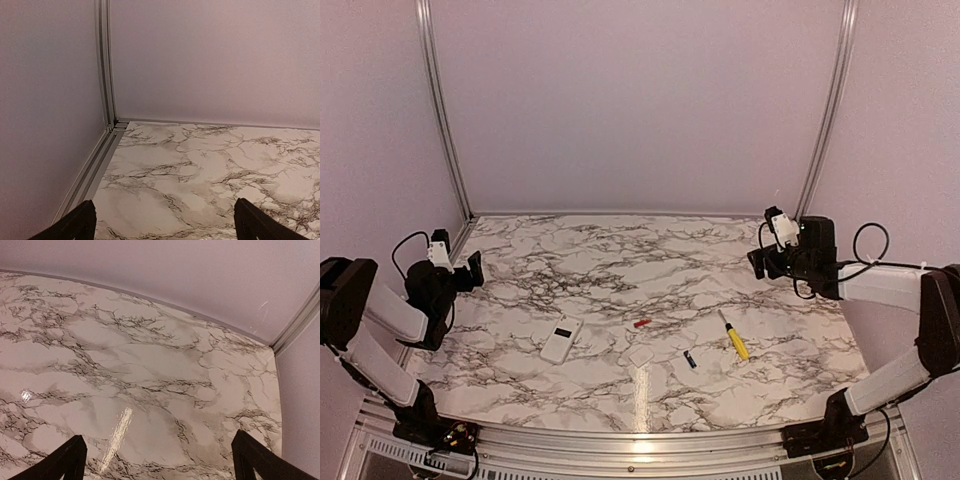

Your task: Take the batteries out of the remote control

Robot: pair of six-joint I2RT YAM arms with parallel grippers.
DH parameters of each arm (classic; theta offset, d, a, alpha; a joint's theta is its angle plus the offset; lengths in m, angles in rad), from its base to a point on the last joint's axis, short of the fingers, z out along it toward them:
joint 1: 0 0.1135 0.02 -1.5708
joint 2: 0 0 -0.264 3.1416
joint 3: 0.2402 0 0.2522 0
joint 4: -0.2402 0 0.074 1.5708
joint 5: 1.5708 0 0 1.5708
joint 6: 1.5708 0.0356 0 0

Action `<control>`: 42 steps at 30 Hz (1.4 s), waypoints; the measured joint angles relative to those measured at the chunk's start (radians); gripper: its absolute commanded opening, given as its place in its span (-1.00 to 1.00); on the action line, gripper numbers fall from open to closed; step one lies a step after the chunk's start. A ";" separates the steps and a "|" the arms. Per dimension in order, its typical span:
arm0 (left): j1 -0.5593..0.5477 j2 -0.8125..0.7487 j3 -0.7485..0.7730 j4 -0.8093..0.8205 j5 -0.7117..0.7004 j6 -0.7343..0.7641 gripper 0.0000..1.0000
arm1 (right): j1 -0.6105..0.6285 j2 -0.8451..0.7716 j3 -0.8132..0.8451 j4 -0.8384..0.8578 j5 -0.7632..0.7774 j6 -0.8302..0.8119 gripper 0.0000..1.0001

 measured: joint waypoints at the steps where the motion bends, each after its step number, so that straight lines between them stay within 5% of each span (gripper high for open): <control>1: 0.000 0.000 0.000 0.001 0.000 0.000 0.98 | -0.017 0.001 -0.023 0.027 -0.023 0.000 0.97; 15: 0.000 0.000 0.000 0.003 -0.001 -0.001 0.98 | -0.257 0.089 -0.283 0.523 -0.138 0.072 0.97; 30: 0.000 0.000 0.000 0.004 -0.002 -0.001 0.98 | -0.280 0.187 -0.497 1.062 -0.218 0.086 0.97; 42: 0.000 0.000 0.000 0.004 -0.005 -0.001 0.98 | -0.280 0.211 -0.522 1.155 -0.241 0.079 0.97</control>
